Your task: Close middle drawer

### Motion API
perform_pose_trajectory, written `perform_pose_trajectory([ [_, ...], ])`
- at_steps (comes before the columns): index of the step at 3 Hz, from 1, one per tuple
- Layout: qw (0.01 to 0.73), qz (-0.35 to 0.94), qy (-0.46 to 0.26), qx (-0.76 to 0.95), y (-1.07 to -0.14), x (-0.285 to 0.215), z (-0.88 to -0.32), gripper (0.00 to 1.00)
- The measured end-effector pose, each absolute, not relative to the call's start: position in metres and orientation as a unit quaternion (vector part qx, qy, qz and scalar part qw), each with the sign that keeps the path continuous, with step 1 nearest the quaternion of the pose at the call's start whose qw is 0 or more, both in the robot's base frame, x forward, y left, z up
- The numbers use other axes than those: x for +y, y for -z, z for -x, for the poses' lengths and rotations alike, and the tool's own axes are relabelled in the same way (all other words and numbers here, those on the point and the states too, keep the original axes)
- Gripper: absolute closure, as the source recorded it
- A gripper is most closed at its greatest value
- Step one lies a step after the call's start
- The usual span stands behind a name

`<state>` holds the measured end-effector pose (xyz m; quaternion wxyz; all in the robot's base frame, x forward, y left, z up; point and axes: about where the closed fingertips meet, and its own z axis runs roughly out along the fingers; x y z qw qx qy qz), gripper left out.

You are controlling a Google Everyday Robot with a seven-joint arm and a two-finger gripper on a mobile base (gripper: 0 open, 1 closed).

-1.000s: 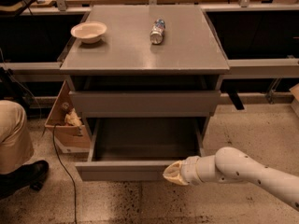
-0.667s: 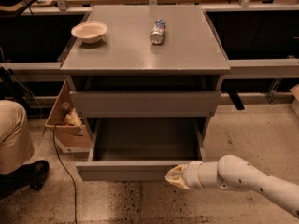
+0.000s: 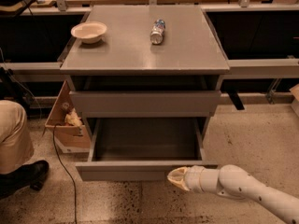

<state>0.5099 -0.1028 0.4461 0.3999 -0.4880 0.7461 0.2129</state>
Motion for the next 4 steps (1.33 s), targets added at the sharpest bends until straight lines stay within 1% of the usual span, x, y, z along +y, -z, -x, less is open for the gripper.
perform_pose_trajectory([
  [2,0.439,0.461,-0.204,0.744,-0.427,-0.104,-0.539,1.0],
  [4,0.466,0.452,-0.211,0.73,-0.418,-0.084,-0.57,1.0],
])
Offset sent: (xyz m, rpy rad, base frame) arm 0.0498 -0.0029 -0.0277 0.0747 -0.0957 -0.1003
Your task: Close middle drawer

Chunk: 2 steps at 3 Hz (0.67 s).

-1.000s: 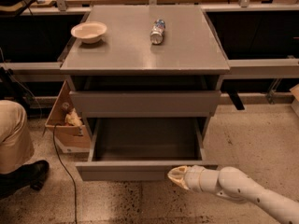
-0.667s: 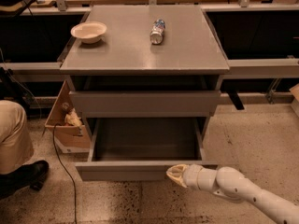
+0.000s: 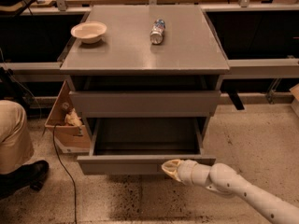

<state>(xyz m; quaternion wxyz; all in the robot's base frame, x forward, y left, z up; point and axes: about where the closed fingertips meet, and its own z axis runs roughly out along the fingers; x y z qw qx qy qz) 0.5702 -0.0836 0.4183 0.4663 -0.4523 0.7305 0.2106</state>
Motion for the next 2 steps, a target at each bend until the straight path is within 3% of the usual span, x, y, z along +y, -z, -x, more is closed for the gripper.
perform_pose_trajectory([
  [2,0.495,0.444,-0.213,0.716,-0.417,-0.056,-0.603,1.0],
])
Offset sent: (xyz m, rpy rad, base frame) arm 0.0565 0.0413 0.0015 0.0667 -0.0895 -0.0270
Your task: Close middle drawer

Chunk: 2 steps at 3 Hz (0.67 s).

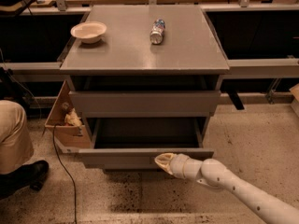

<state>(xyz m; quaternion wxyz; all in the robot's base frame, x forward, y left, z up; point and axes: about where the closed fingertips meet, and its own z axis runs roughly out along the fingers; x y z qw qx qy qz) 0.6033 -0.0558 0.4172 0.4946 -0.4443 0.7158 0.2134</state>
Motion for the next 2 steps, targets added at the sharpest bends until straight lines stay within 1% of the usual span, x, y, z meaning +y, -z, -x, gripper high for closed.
perform_pose_trajectory([
  [2,0.531,0.43,-0.193,0.704,-0.421,-0.029,-0.65,1.0],
])
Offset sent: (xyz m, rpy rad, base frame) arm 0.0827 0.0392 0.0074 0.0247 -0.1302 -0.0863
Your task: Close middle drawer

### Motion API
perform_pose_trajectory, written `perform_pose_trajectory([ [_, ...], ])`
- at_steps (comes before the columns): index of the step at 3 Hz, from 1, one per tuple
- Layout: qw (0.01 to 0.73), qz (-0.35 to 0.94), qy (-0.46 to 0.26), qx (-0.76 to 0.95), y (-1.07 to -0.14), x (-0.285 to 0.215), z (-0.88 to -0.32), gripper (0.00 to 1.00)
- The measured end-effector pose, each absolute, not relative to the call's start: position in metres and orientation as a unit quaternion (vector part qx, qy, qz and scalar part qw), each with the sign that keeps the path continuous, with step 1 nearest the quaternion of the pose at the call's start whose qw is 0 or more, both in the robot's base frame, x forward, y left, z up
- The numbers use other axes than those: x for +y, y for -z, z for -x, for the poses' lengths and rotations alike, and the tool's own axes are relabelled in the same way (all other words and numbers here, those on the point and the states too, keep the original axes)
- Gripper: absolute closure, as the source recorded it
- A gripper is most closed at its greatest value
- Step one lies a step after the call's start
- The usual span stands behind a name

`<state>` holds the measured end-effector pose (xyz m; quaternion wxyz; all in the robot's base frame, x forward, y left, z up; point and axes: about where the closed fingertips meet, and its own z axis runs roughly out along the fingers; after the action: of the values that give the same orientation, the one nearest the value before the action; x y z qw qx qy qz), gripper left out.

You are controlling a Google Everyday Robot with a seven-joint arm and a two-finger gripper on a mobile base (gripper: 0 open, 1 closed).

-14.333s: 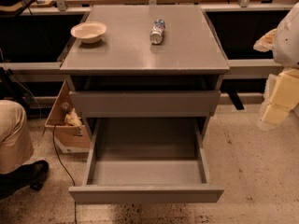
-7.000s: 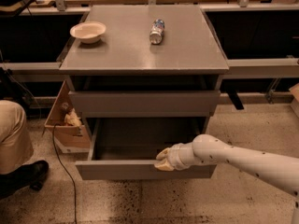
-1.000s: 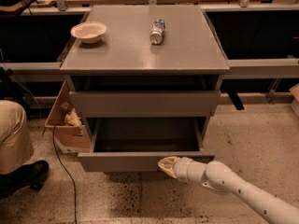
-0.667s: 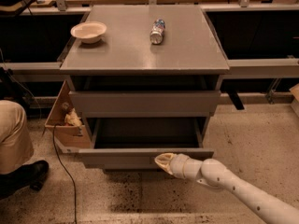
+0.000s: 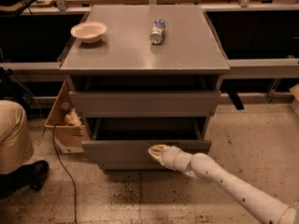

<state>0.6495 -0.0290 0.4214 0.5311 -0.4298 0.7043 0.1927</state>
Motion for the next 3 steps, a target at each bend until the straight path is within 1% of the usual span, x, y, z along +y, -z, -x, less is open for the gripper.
perform_pose_trajectory([
  [3,0.555,0.434,-0.156,0.692,-0.415,0.006,-0.72,1.0],
])
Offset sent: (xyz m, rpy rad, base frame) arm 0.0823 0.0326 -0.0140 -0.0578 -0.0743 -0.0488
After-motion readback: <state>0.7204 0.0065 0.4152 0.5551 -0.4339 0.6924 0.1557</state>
